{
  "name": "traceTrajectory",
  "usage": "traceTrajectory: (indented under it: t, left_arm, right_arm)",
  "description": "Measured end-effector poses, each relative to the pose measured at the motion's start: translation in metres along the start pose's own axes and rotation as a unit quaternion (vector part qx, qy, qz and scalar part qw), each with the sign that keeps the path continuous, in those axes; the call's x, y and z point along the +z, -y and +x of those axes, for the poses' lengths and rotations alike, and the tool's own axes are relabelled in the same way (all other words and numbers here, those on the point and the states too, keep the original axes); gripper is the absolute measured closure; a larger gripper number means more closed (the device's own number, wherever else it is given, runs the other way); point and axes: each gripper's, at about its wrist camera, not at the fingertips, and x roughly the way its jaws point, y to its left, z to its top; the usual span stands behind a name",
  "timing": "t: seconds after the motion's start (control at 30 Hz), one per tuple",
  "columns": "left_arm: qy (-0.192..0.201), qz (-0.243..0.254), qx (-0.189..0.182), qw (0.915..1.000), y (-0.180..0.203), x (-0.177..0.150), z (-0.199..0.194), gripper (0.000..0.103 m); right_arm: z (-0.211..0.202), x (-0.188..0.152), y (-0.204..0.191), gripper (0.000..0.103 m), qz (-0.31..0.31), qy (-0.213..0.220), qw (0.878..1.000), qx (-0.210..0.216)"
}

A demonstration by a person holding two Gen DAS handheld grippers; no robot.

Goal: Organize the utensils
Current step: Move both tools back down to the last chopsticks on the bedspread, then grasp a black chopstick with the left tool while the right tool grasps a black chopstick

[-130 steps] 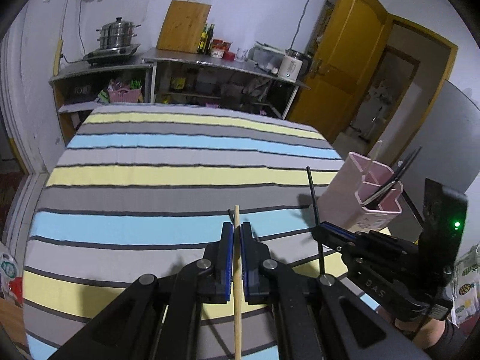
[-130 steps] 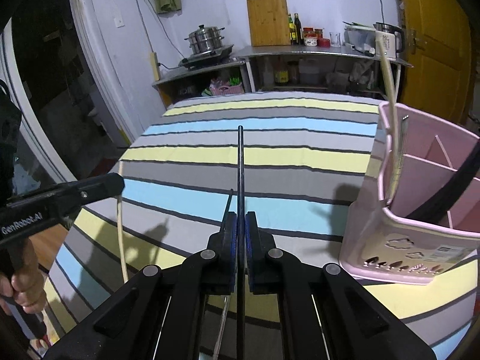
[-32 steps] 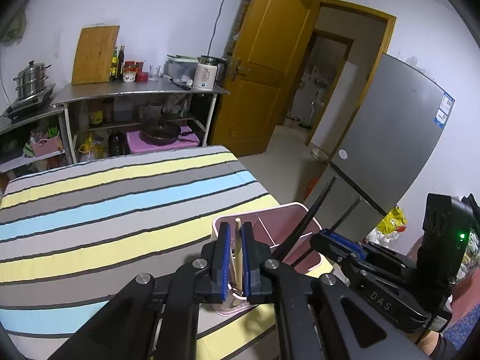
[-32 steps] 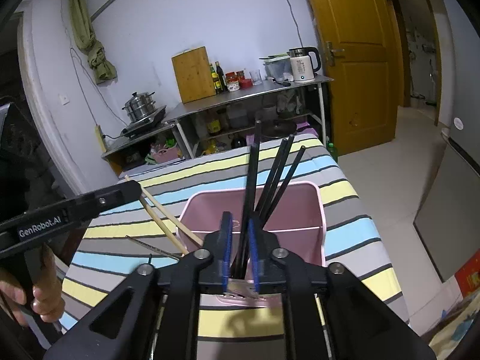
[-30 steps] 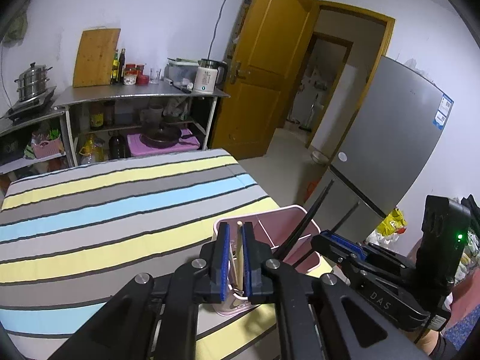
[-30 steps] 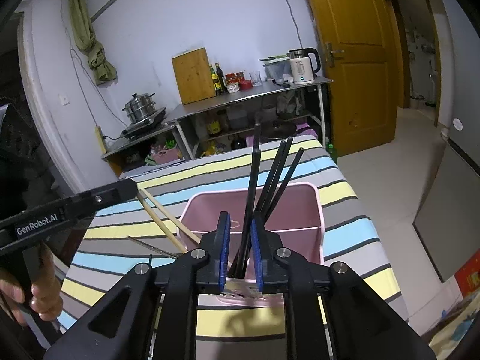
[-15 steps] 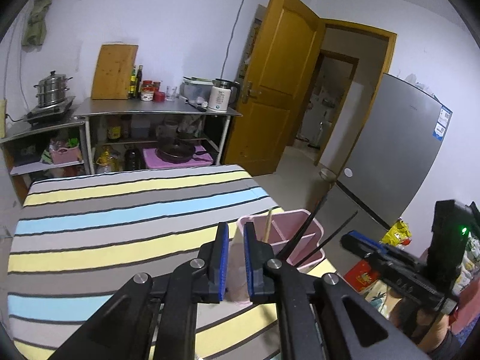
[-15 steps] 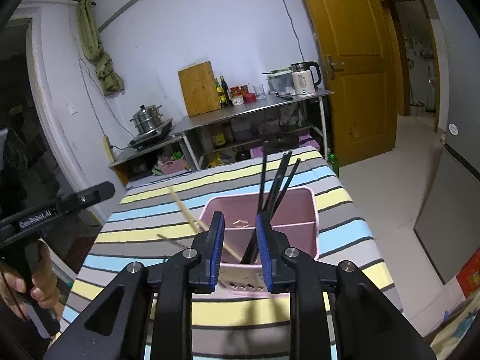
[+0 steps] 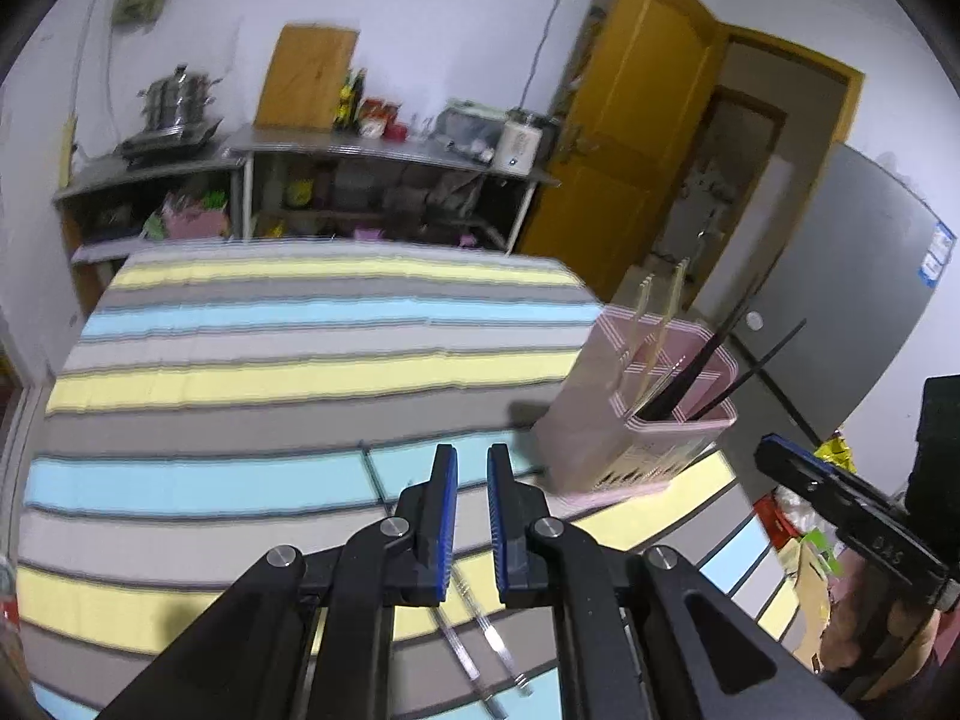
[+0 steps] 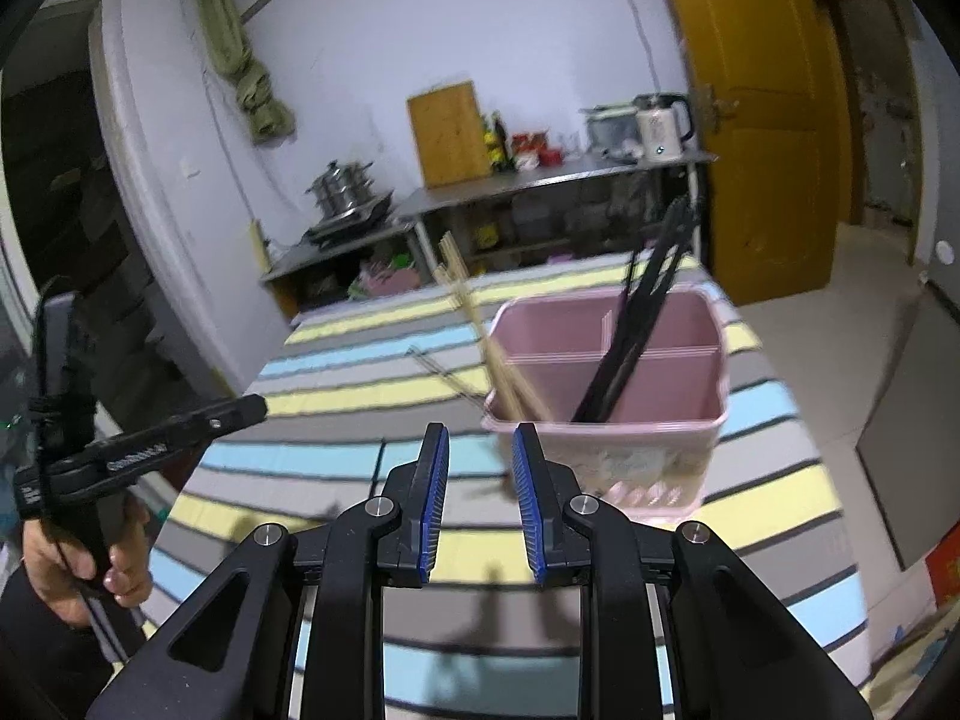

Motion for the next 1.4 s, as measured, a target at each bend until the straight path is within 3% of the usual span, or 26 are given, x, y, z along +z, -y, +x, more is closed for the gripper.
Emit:
traceTrajectory:
  t: [0.33,0.87,1.13,1.4]
  left_arm:
    - [-0.065,-0.042,0.027,0.9966,-0.034,-0.042,0.05,0.094]
    - [-0.109,-0.037,0.066,0.9912,-0.039,-0.041,0.131,0.09]
    - [-0.097,0.026,0.094,0.9905,-0.03,-0.047,0.129,0.092]
    - [-0.096,0.03,0.107,0.9892,-0.057,-0.053,0.111,0.094]
  right_arm:
    - [0.04,-0.031,-0.023,0.08,-0.032,-0.058,0.998,0.023]
    - [0.074,-0.049,-0.022,0.08,-0.033,-0.101,0.994,0.025]
    - [0.088,-0.054,-0.028,0.08,-0.036,-0.115,0.992,0.027]
    - [0.112,-0.059,-0.04,0.08,-0.045,-0.136,0.989,0.039]
